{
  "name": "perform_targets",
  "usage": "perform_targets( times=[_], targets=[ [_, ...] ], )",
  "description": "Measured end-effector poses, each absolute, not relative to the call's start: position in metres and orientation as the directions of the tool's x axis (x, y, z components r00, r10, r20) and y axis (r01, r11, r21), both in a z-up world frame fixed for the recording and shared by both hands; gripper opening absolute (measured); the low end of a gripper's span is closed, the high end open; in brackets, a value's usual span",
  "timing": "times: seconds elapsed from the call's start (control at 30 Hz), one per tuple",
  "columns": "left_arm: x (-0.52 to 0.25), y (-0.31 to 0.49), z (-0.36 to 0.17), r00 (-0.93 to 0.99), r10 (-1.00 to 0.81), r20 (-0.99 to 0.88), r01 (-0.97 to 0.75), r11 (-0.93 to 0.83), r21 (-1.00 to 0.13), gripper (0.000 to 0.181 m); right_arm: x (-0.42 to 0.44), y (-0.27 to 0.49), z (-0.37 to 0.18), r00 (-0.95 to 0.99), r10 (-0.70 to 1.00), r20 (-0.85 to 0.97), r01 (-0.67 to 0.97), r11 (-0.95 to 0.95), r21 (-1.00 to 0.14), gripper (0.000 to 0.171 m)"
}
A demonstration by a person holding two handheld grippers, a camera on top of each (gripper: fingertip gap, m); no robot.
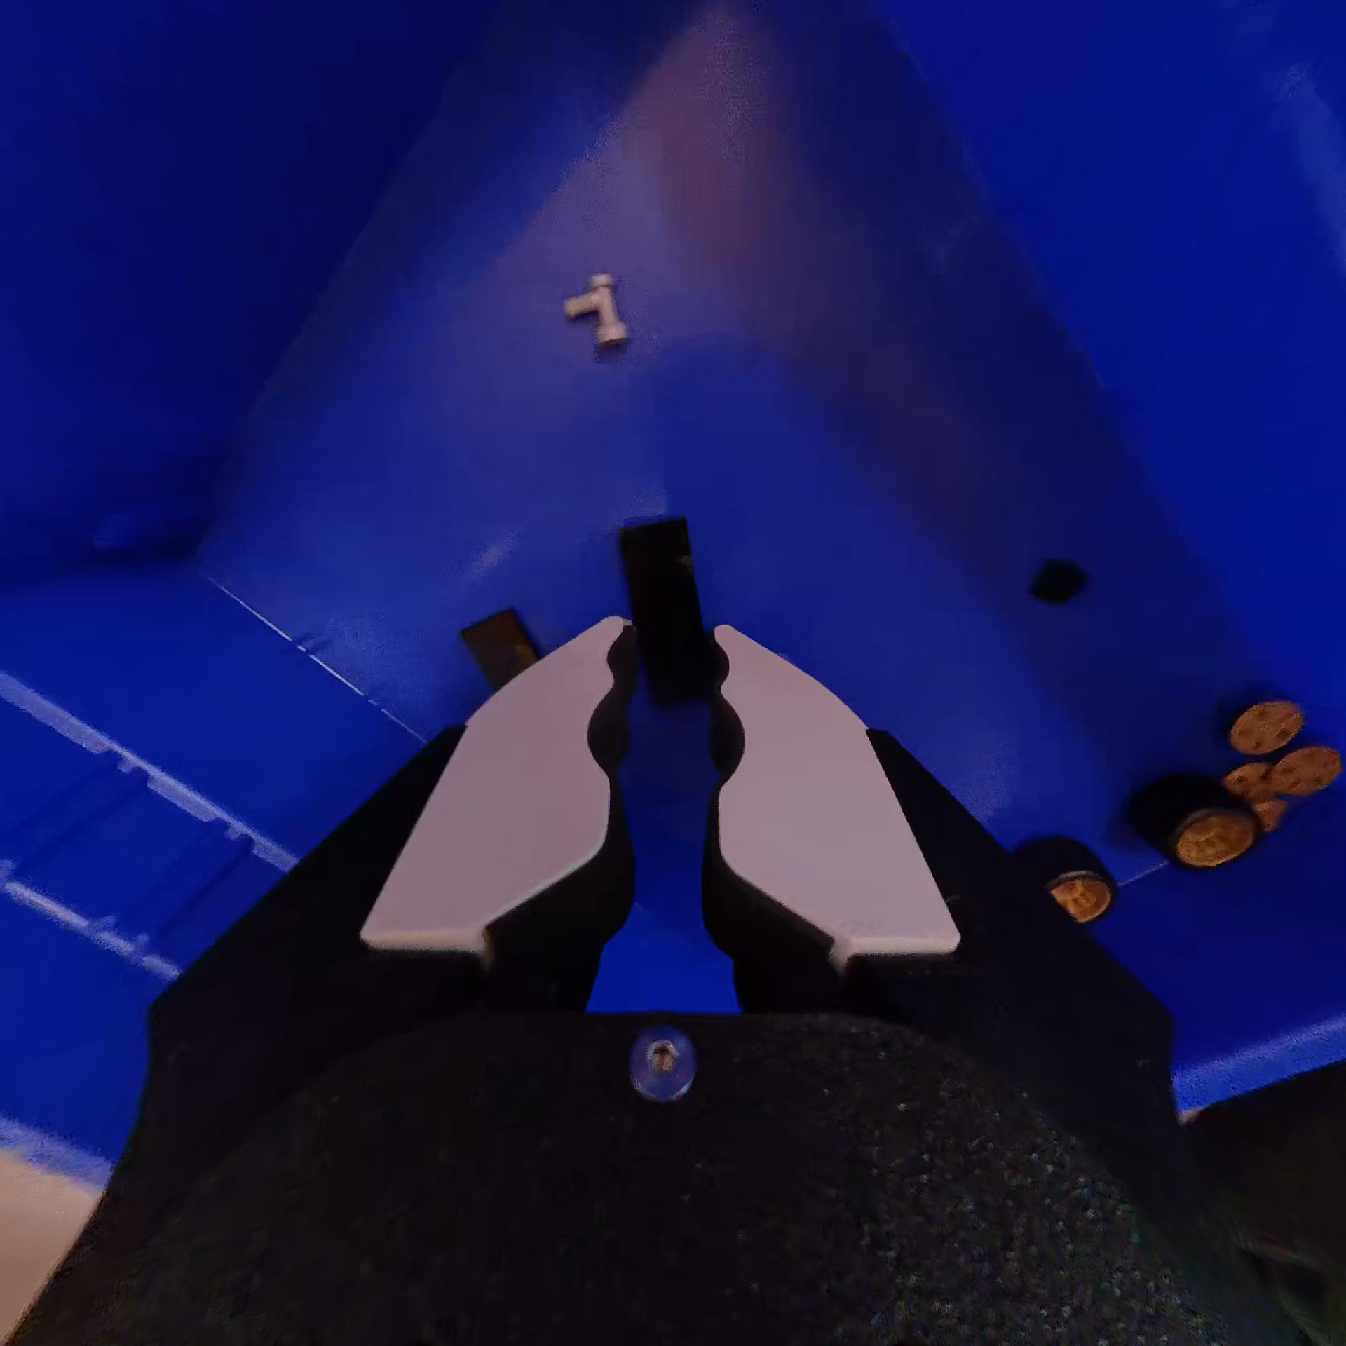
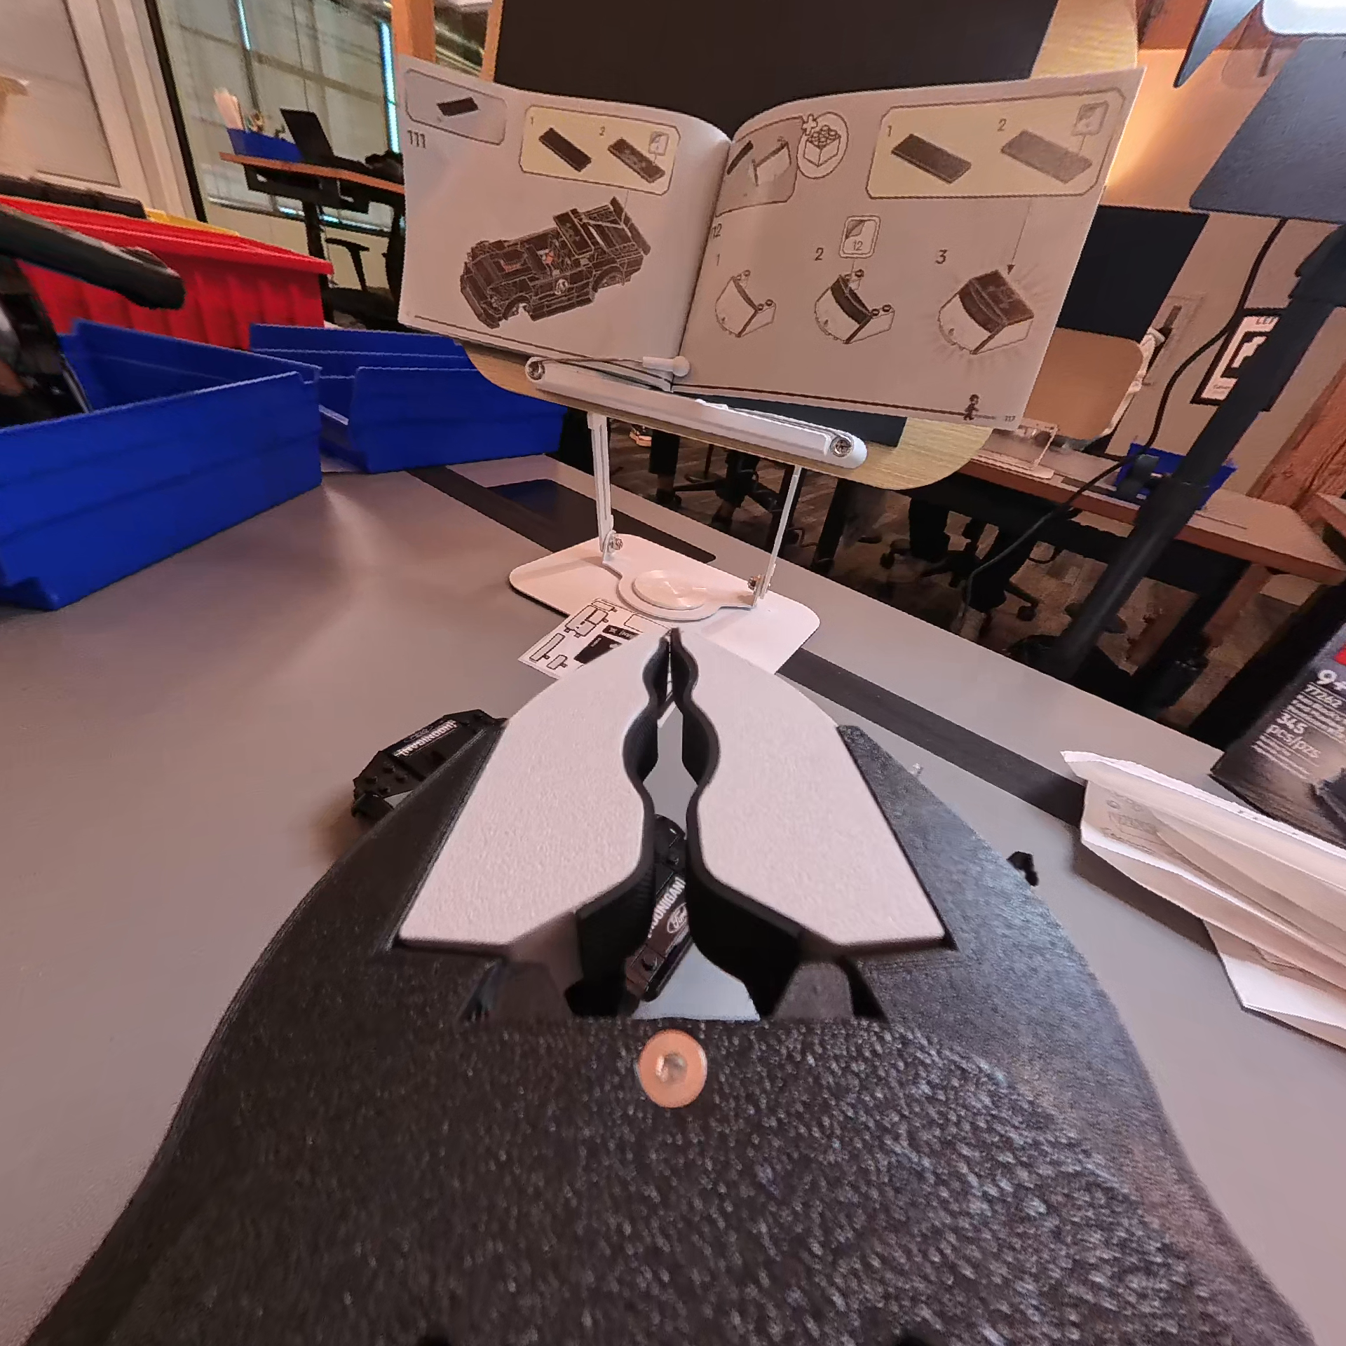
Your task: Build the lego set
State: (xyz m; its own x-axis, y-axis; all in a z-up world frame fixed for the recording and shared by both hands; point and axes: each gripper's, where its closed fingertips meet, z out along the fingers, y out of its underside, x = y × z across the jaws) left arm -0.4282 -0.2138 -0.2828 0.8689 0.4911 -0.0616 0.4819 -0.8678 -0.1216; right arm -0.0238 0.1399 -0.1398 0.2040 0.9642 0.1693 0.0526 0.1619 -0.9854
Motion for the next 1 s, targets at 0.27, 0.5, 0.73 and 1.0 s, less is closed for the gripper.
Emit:
perform_targets(
  times=[0.27,0.5,0.73,1.0],
  targets=[
    [-0.377,-0.13,-0.141,0.869,0.16,-0.468,-0.041,-0.92,-0.391,0.018,-0.018,0.156,-0.145,0.23,0.963,0.139,0.081,0.123,-0.989,0.005],
    [-0.188,-0.041,-0.122,0.883,-0.206,-0.421,-0.431,-0.711,-0.555,0.018,-0.032,0.138,-0.197,0.006,0.983,0.186,0.314,0.175,-0.933,0.044],
    [-0.101,-0.005,-0.198,0.918,-0.326,-0.226,-0.386,-0.6,-0.701,0.018,-0.041,0.129,-0.24,-0.362,0.887,0.285,0.557,0.451,-0.697,0.071],
    [-0.1,-0.002,-0.23,0.95,-0.294,-0.106,-0.263,-0.568,-0.78,0.018,-0.066,0.123,-0.275,-0.714,0.682,0.159,0.614,0.719,-0.326,0.1]
  ],
)
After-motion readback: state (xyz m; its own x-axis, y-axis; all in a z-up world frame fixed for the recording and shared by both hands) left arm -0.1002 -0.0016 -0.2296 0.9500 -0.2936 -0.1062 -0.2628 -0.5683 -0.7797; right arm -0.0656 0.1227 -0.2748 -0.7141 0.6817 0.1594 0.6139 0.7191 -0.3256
